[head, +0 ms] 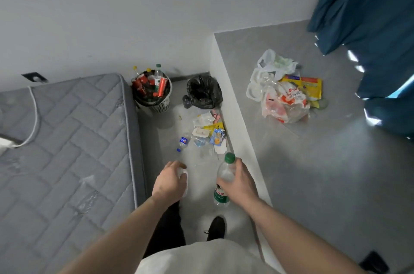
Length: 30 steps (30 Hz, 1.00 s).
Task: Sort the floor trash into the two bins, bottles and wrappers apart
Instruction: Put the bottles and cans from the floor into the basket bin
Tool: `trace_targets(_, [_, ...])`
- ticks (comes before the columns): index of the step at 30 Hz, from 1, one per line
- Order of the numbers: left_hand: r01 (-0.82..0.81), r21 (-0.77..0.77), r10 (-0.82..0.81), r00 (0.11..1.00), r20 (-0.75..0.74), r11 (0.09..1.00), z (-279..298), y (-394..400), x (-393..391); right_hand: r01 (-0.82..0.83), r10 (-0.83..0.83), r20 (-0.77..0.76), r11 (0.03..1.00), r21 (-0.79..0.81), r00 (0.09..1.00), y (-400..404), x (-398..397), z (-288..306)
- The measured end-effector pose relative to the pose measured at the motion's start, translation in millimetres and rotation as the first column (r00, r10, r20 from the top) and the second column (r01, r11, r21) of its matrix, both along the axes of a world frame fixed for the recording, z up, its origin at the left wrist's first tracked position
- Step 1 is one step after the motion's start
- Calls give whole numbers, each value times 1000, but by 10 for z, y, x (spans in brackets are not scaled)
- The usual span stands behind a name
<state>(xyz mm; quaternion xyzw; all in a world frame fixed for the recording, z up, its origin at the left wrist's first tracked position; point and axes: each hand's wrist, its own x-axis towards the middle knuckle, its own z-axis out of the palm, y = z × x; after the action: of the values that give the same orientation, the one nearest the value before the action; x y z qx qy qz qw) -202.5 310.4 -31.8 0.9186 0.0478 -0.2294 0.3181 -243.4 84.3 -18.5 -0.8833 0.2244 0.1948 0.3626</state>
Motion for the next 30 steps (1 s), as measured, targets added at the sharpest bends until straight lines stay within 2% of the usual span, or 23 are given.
trace_targets(8, [46,-21,-46,999,-20,999,111,524,561,-51,51,10,998,-34,999,500,625,119])
trace_targets(18, [147,16,-147,989,19,989,267,1146,1609,86,-75,188,995,-53,979,1034,1407,384])
trace_targets(26, [117,11,-118,993,16,993,349,1245,2309,100,-88,120,991,-92,989,930,1978,361])
trace_targets(30, [62,33,-63,998,25,998,420,1338,2728,64,-56,122,996,-62,991,878,2485,415])
